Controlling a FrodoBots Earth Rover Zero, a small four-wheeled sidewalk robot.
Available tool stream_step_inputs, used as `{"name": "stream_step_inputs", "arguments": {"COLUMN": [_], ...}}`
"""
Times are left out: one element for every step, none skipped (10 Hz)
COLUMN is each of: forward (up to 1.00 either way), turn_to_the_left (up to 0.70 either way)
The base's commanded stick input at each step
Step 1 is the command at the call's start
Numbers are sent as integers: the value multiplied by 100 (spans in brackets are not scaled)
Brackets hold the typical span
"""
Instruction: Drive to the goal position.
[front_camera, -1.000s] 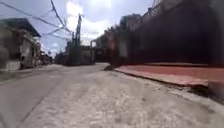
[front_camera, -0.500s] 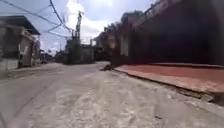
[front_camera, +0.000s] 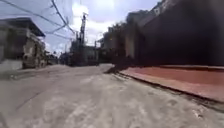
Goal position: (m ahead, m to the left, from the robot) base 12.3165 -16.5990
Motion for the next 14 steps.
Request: {"name": "stream_step_inputs", "arguments": {"forward": [100, 100, 100, 100, 100, 100, 100, 100, 100, 100, 100, 100, 100, 100], "turn_to_the_left": [20, 14, 6, 4, 3, 3, 2, 3, 19, 15, 11, 9, 6, 6]}}
